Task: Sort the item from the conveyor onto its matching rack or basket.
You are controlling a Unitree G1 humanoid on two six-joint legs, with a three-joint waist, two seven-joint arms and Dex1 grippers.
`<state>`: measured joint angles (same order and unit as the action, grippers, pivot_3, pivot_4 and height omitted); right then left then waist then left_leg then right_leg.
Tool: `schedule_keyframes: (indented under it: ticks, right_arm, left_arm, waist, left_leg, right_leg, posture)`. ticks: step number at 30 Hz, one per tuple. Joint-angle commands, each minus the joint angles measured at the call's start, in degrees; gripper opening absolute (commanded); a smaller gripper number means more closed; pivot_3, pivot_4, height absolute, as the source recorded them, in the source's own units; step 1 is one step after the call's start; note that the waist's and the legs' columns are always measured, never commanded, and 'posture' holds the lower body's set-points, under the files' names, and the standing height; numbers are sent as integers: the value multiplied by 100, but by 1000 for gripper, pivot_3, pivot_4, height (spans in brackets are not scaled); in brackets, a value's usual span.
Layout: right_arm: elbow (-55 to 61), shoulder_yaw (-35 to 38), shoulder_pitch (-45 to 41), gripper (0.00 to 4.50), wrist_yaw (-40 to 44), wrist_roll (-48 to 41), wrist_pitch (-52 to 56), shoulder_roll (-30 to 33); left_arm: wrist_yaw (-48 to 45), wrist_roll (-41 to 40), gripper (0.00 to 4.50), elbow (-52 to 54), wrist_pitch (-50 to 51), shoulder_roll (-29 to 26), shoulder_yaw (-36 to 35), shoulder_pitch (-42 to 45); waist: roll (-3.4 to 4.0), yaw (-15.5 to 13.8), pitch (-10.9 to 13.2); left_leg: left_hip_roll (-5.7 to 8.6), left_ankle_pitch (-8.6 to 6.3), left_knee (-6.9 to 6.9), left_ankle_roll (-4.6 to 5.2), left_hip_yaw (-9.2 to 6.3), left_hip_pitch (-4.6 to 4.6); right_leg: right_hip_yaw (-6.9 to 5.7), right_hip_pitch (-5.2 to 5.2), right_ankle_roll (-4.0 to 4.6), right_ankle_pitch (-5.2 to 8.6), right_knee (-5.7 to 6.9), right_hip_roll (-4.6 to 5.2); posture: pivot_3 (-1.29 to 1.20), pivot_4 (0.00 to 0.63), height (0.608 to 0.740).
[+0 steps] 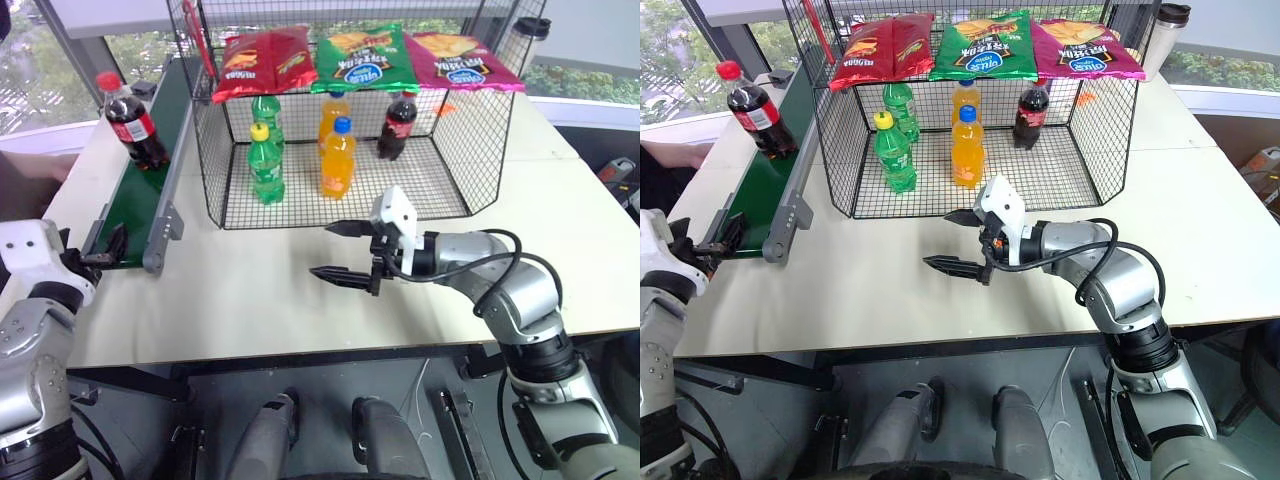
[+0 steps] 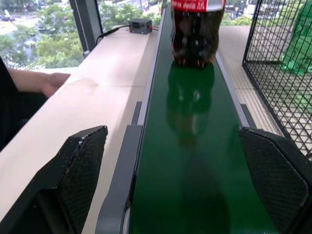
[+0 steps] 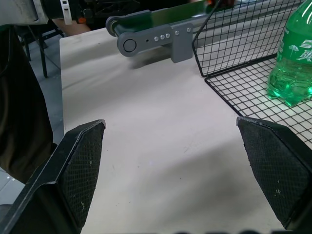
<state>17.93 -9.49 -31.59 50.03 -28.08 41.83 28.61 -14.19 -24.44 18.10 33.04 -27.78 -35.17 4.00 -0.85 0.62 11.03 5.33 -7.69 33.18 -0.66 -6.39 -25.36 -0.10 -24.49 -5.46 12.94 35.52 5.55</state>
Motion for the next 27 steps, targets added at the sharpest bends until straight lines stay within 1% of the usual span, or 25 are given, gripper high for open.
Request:
schedule_keyframes:
  ticks: [1, 14, 27]
  right_arm:
    - [305, 132, -18, 4465, -15, -177, 57, 38]
    - [344, 154, -7, 4465, -117, -271, 98, 21]
    - [326, 157, 25, 4465, -146, -237, 69, 55]
  left_arm:
    - [-7, -8, 4500, 71, -150, -104, -48, 7]
    - [-56, 42, 4500, 1, -177, -217, 142, 98]
    - [-216, 126, 4500, -207, -251, -322, 498, 161]
  waist:
    - [0, 0, 0]
    - [0, 0, 0]
    - [0, 2, 0]
  left_leg:
    - [0, 0, 0, 0, 0, 0]
    - [0, 0, -4, 0, 0, -1]
    - [0, 0, -5, 0, 0, -1]
  right_leg:
    - [0, 0, 0, 0, 0, 0]
    - [0, 0, 0, 0, -8, 1]
    - [0, 0, 0, 0, -10, 0]
  posture:
    - [0, 150, 738]
    - [0, 150, 738]
    - [0, 150, 738]
